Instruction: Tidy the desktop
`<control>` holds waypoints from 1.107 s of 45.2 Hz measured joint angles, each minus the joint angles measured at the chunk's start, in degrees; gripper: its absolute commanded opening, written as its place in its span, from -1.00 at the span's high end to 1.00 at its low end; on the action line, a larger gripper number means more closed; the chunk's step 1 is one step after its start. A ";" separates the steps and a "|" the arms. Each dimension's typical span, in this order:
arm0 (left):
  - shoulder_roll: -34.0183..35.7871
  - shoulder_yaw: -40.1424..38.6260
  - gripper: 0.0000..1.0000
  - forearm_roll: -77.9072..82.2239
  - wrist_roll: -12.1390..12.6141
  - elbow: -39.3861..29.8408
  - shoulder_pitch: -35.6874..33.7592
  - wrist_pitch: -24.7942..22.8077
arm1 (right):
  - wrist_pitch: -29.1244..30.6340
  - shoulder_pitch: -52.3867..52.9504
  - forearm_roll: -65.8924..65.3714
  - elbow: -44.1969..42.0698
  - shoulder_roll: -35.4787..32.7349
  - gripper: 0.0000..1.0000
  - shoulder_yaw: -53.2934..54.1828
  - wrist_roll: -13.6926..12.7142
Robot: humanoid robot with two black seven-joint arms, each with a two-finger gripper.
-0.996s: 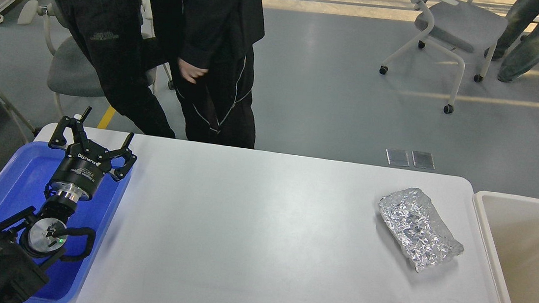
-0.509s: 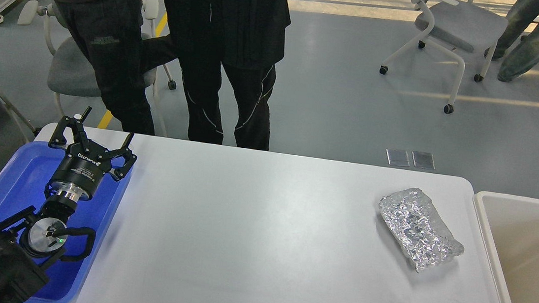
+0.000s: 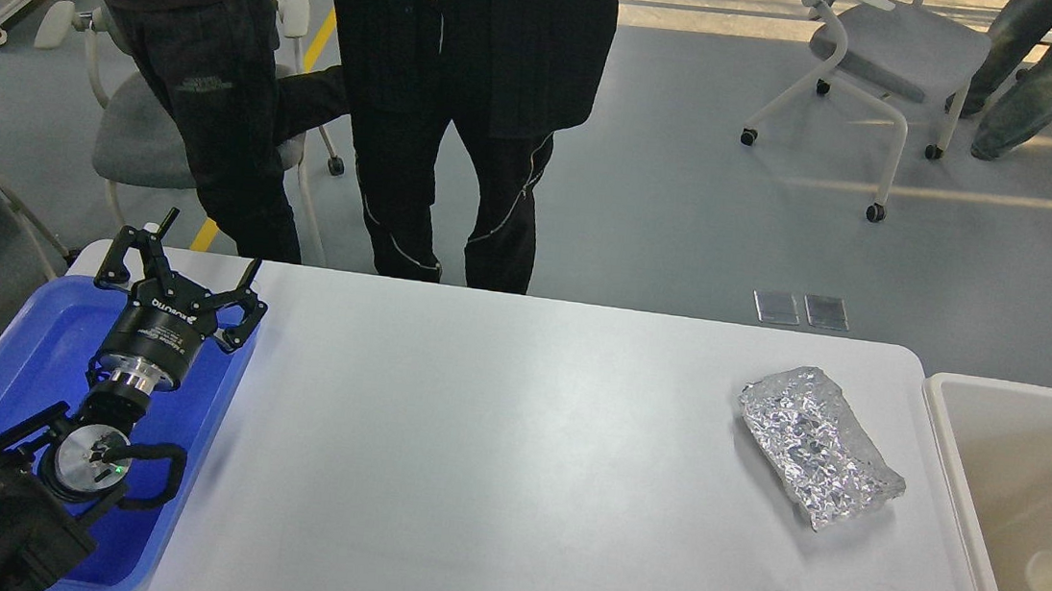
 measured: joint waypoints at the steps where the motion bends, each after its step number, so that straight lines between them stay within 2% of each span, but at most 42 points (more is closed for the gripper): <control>1: 0.00 0.00 -1.00 0.00 0.00 0.00 0.00 0.00 | -0.07 0.12 0.52 0.00 -0.10 -1.00 0.00 0.00; 26: 0.00 0.00 -1.00 0.00 0.00 0.00 0.00 0.00 | -0.83 1.92 5.94 -0.73 -0.26 -1.00 -0.53 0.39; 35: 0.00 0.00 -1.00 0.00 0.00 0.00 0.00 0.00 | 2.28 3.52 7.73 0.66 -2.01 -1.00 3.30 2.96; 43: 0.00 0.00 -1.00 0.05 0.00 -0.01 0.00 0.00 | 7.24 6.09 9.87 5.87 -5.71 -1.00 10.14 4.83; 50: 0.00 0.00 -1.00 0.06 0.00 0.00 0.00 0.00 | 9.18 6.96 10.73 17.52 -11.16 -1.00 16.89 5.55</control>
